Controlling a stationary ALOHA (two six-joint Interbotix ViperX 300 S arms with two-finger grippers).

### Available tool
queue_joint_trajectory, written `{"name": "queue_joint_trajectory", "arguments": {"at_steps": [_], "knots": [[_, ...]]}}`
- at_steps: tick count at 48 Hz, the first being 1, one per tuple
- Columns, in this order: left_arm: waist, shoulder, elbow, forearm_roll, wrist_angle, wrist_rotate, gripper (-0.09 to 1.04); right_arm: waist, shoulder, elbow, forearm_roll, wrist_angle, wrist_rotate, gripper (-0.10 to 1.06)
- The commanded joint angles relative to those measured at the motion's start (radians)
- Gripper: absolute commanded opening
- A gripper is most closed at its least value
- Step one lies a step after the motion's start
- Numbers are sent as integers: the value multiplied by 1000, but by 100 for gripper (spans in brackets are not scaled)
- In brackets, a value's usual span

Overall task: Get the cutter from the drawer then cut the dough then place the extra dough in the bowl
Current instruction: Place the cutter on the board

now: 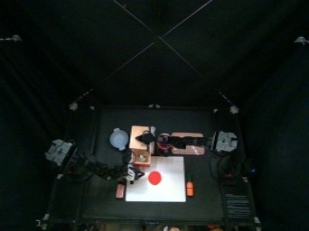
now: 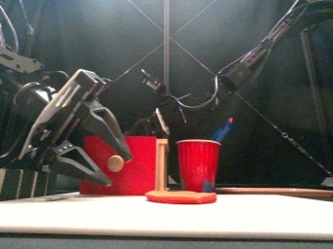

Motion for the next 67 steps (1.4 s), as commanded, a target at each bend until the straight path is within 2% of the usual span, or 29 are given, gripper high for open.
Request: {"name": "queue_joint_trajectory", "arguments": {"at_steps": [1,19,39,52,60,67], "knots": [[0,-6,-14,3,-3,-3,90,-15,-12,3,0,8,-2,-3],[3,-61,5,44,8,-3,90,-15,-12,5,0,8,-2,-3],[0,-249,80,133,103,-3,90,-15,-12,5,0,8,-2,-3],[17,-430,133,344,103,-2,89,-15,-18,0,0,14,0,-3],[77,-523,163,601,15,12,89,-9,-32,-5,0,25,0,-3],[160,-555,189,762,-97,46,89,12,-60,-14,0,43,5,-3]]}}
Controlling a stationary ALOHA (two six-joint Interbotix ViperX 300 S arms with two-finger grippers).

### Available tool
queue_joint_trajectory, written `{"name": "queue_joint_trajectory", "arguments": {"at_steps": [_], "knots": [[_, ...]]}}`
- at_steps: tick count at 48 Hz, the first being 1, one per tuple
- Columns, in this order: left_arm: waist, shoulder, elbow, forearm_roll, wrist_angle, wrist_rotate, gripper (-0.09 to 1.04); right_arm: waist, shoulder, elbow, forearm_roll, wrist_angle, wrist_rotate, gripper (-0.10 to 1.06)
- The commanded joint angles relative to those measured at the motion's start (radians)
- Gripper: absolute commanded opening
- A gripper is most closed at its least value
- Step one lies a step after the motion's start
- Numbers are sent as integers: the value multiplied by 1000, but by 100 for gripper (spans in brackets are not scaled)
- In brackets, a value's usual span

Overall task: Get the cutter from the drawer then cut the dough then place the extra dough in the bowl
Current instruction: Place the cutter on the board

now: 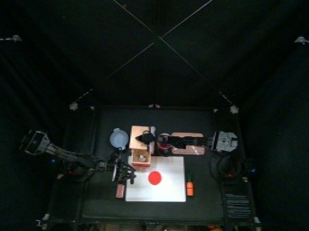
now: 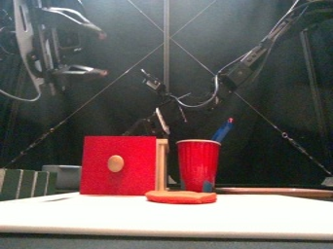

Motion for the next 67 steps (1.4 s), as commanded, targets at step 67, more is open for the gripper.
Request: {"name": "queue_joint_trajectory", "arguments": {"at_steps": [67], "knots": [[216,-94,89,390,-245,368,89,255,-336,118,262,353,46,42]]}}
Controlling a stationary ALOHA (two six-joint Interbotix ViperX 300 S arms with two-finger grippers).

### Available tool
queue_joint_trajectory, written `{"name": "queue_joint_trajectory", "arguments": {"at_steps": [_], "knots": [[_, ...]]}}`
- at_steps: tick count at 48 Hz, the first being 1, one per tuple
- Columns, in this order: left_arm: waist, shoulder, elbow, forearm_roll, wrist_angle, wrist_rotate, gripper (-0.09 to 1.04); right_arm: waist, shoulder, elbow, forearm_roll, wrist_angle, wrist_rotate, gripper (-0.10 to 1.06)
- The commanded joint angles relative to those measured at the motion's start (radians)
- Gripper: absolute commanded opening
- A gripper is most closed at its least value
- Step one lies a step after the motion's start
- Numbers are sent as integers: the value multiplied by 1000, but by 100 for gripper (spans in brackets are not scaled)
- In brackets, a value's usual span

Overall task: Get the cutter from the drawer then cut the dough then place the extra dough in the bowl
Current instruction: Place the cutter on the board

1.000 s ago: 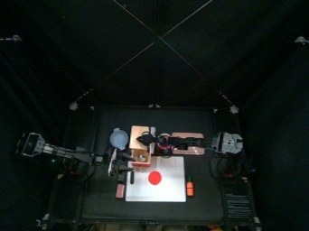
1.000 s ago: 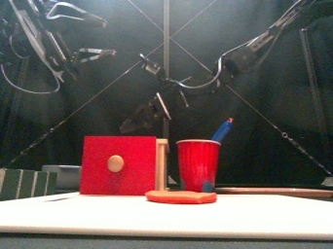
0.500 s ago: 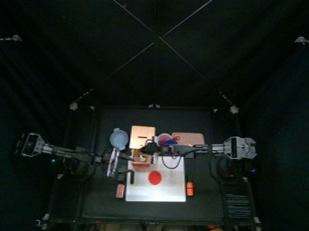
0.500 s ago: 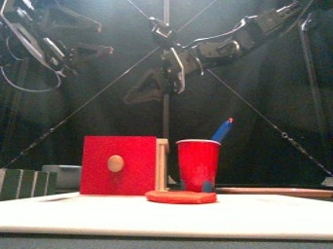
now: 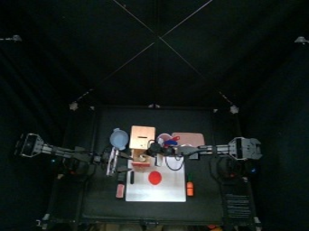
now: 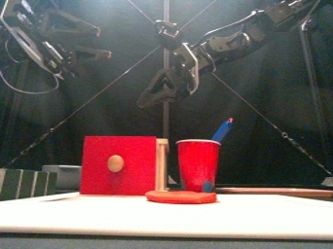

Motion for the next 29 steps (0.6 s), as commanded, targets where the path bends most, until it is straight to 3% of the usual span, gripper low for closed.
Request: {"name": "queue_joint_trajectory", "arguments": {"at_steps": [1,8,14,29], "knots": [[8,-26,-2,-2,-15,2,89,17,-5,-20,-2,15,0,45],[11,-60,9,-2,-17,2,89,26,35,-43,-2,44,0,63],[12,-69,21,-2,-17,2,89,25,71,-71,-3,69,0,70],[11,-71,34,-2,-17,0,89,20,138,-147,-18,152,2,72]]}}
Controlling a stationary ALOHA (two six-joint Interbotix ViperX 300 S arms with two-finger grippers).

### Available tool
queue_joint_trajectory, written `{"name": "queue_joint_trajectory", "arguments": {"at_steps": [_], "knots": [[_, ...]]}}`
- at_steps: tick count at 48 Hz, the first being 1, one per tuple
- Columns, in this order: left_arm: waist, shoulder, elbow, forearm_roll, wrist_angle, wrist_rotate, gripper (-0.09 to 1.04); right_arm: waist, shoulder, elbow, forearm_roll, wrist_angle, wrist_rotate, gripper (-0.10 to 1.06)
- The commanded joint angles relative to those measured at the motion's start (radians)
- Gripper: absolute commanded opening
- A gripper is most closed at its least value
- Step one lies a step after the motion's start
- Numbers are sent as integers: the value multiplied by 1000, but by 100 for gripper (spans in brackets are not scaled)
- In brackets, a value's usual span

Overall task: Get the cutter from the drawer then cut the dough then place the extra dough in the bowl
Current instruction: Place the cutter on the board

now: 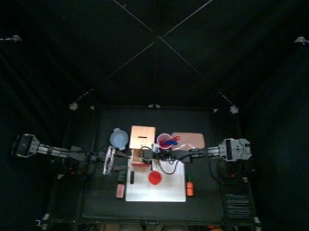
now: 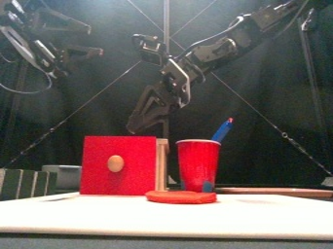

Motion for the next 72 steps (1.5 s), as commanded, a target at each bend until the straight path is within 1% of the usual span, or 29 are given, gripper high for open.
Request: {"name": "queue_joint_trajectory", "arguments": {"at_steps": [1,18,25,40,51,64,72], "knots": [[3,-2,-12,-3,-9,2,89,-5,-5,-48,-2,23,-2,72],[0,0,-3,-3,-9,0,89,-29,15,-77,-3,72,-2,72],[-2,-2,5,-3,-9,0,89,-35,23,-74,-15,80,-2,72],[-5,-2,8,-3,-9,-3,89,-51,57,-87,-17,83,-2,72],[-5,-2,8,-6,-5,-5,89,-51,69,-97,-25,100,-6,70],[-5,0,9,-51,5,2,89,-44,72,-103,-26,129,-12,70],[3,0,18,-81,5,2,89,-44,72,-114,-40,130,-15,67]]}}
